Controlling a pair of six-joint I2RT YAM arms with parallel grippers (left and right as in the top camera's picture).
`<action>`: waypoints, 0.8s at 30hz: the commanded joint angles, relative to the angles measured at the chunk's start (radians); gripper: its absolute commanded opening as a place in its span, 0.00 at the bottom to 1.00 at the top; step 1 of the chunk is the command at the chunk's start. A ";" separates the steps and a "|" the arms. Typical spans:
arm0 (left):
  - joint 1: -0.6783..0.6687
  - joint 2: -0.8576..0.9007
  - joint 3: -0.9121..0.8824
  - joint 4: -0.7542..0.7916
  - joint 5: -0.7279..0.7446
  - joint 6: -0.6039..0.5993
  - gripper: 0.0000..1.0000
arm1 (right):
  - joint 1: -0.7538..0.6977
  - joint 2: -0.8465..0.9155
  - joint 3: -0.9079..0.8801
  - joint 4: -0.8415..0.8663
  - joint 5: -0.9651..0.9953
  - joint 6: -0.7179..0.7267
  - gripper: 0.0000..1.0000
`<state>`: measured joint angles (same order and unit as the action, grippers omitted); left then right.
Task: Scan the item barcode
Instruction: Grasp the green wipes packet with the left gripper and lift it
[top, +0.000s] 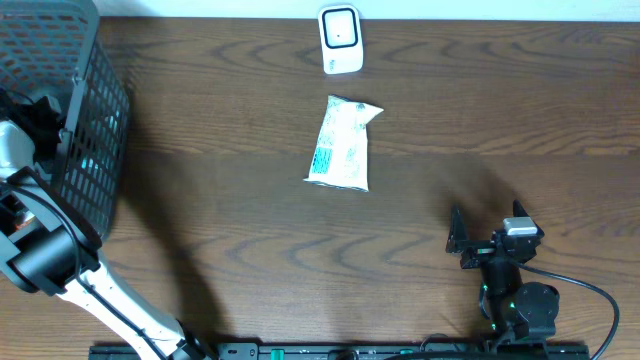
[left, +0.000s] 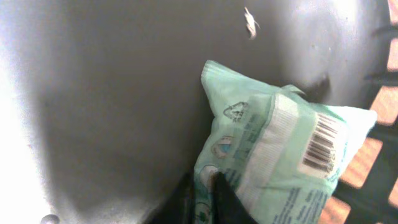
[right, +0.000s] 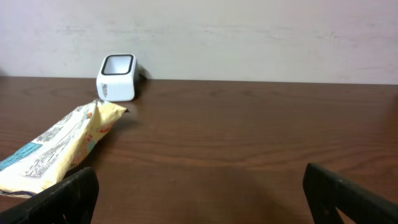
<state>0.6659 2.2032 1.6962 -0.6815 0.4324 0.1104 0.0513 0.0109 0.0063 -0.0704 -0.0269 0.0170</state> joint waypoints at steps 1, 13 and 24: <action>0.003 0.010 0.003 -0.012 -0.029 -0.019 0.07 | 0.007 -0.005 -0.001 -0.005 0.002 -0.007 0.99; 0.022 -0.142 0.040 -0.019 0.034 -0.097 0.95 | 0.007 -0.005 -0.001 -0.005 0.002 -0.007 0.99; -0.025 -0.069 0.007 -0.018 0.049 0.062 0.95 | 0.006 -0.005 -0.001 -0.005 0.002 -0.007 0.99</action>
<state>0.6624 2.0861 1.7157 -0.7033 0.4656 0.1081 0.0513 0.0109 0.0063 -0.0704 -0.0265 0.0170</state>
